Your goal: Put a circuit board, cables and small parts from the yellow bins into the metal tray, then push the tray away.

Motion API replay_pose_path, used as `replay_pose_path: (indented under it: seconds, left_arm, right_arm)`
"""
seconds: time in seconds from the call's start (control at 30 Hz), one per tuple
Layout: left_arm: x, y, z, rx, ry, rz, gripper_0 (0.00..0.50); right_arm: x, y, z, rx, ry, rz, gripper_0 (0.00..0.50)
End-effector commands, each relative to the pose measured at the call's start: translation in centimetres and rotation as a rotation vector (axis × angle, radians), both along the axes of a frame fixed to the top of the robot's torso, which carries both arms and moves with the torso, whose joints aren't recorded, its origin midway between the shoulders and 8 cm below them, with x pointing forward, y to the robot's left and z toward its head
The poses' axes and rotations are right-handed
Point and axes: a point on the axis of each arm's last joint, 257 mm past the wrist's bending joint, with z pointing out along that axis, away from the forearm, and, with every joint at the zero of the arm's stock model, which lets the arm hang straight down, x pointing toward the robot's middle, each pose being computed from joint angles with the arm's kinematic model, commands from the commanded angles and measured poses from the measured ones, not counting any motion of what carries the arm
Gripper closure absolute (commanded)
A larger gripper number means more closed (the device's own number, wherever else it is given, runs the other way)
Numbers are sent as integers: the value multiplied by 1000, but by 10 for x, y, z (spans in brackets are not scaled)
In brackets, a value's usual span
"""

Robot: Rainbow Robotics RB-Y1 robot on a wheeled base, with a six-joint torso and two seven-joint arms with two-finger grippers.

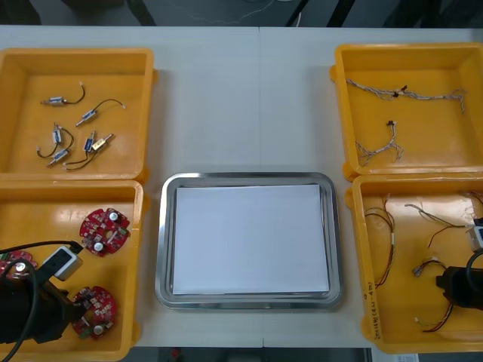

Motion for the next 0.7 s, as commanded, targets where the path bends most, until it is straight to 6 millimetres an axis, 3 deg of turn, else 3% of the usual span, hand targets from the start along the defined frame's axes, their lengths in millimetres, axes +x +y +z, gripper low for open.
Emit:
replay_pose_path:
  seconds: [0.03, 0.07, 0.1, 0.13, 0.17, 0.23, 0.37, 0.47, 0.6, 0.7]
  left_arm:
    - [5, 6, 5, 52, -24, -73, 95]
    - [5, 7, 5, 54, -22, -74, 142]
    - [5, 7, 5, 54, -23, -75, 256]
    - [5, 7, 5, 54, -23, -75, 256]
    - [5, 6, 5, 51, -23, -74, 407]
    - [5, 7, 5, 55, -23, -76, 471]
    - [5, 6, 5, 50, -24, -74, 500]
    - [7, 5, 6, 48, -28, -76, 500]
    - [8, 4, 8, 45, -29, -75, 500]
    - [12, 4, 10, 46, -36, -78, 500]
  right_arm:
    - [1, 10, -8, 21, -9, -19, 0]
    - [0, 10, -9, 21, -7, -22, 0]
    - [0, 10, -9, 20, -7, -23, 0]
    - [0, 10, -9, 20, -7, -23, 0]
    - [1, 10, -8, 20, -11, -24, 0]
    - [-1, 10, -10, 22, -5, -25, 0]
    - [-2, 11, -10, 29, -6, -27, 0]
    - [-3, 10, -11, 29, -9, -30, 365]
    - [-3, 9, -11, 29, -16, -29, 500]
    - [-3, 11, -11, 31, -22, -25, 500]
